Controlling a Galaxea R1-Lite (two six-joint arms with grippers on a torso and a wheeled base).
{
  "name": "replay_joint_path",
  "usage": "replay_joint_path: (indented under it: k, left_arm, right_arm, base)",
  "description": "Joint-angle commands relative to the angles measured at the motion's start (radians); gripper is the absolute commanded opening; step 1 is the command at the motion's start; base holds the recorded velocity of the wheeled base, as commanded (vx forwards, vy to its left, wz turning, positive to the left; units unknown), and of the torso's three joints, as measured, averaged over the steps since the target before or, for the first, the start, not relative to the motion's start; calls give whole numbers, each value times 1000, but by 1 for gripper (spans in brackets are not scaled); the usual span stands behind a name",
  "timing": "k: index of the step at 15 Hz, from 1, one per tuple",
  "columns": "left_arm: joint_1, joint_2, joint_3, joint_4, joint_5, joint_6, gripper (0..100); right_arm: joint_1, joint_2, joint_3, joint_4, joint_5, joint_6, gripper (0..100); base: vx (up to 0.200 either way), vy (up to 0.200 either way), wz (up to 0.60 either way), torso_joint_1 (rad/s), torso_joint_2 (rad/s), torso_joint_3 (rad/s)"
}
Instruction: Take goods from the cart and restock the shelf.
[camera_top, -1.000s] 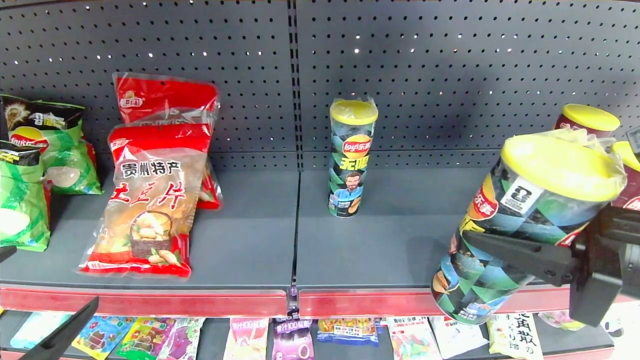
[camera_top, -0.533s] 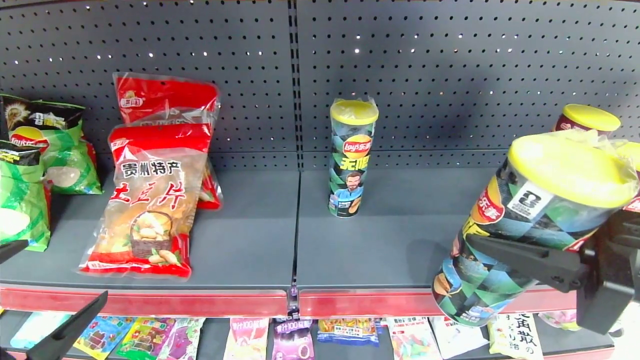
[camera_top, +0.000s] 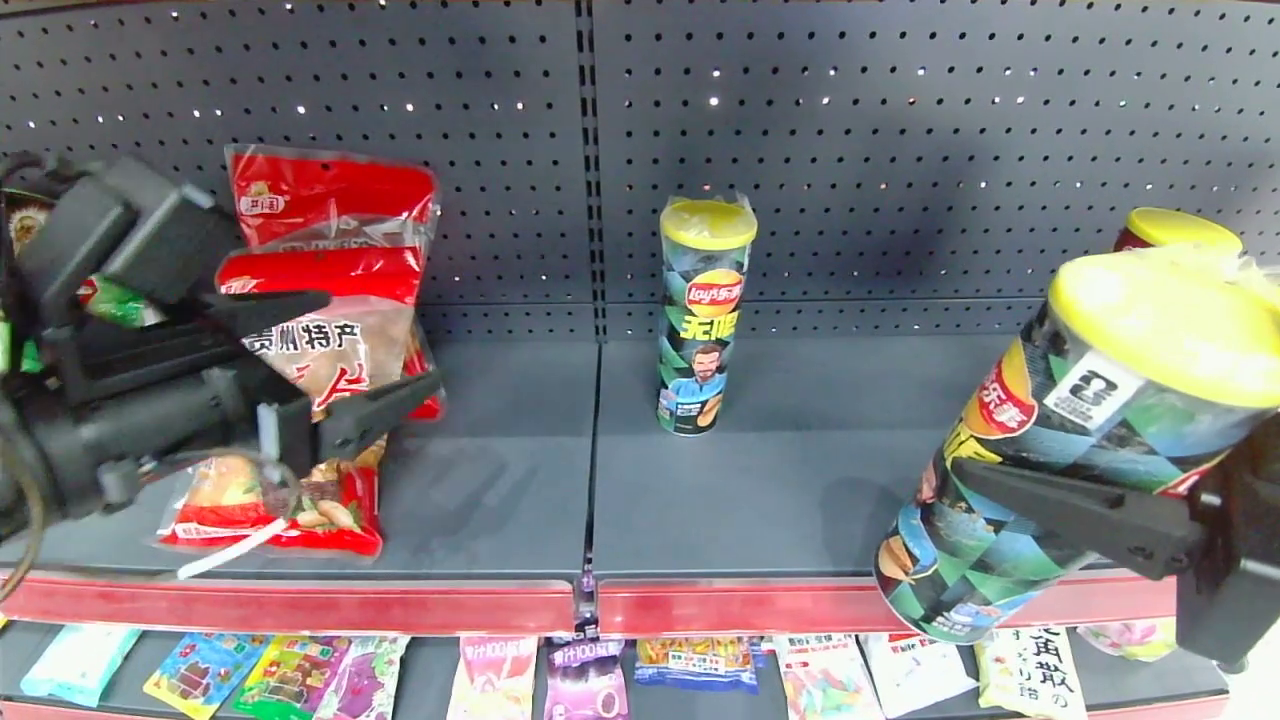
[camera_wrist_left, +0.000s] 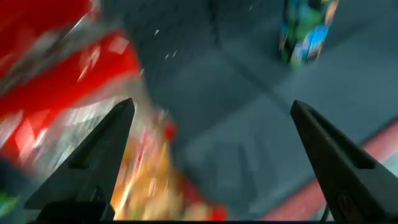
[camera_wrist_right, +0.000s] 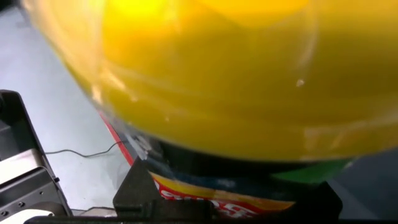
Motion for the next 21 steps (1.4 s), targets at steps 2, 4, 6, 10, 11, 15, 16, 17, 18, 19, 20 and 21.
replay_joint_path:
  k: [2,4,6,10,11,15,16,17,18,19,20,21]
  left_arm:
    - [-58,381,-297,-49,-192,-60,100]
    - [-68,462,-389,-50,-213,-65,100]
    - [-92,499,-443,-49,-278,-71,100]
    - [-114,538,-472,-47,-347,-71,100]
    - [-114,542,-479,-47,-347,-71,100]
    - [-129,602,-551,-46,-345,-69,100]
    - [-135,616,-565,-44,-345,-69,100]
    - [-135,625,-576,-44,-345,-69,100]
    - [-135,631,-582,-46,-345,-69,100]
    - [-138,645,-602,-44,-345,-69,100]
    - [-144,654,-613,-44,-345,-69,100]
    - [-147,666,-620,-44,-345,-69,100]
  right_arm:
    - [-18,0,-7,-1,1,-1,0]
    - [-23,-2,-5,-1,-1,-1,0]
    - [-24,-11,-5,1,-2,-1,0]
    - [-44,-16,-3,1,-12,-2,0]
    - [-44,-17,-3,1,-12,-1,0]
    - [-46,-23,7,2,-12,-1,0]
    - [-46,-23,7,4,-12,-1,0]
    - [-47,-23,7,4,-12,-1,0]
    - [-47,-23,7,4,-12,-1,0]
    - [-47,-23,10,5,-12,-1,0]
    - [-47,-23,10,5,-12,-1,0]
    - [-47,-23,10,5,-12,-1,0]
  base:
    - [0,0,0,0,0,0]
    - [0,0,0,0,0,0]
    - [0,0,0,0,0,0]
    - [0,0,0,0,0,0]
    - [0,0,0,0,0,0]
    - [0,0,0,0,0,0]
    - [0,0,0,0,0,0]
    - [0,0,0,0,0,0]
    - [0,0,0,0,0,0]
    - [0,0,0,0,0,0]
    - [0,0,0,0,0,0]
    - [0,0,0,0,0,0]
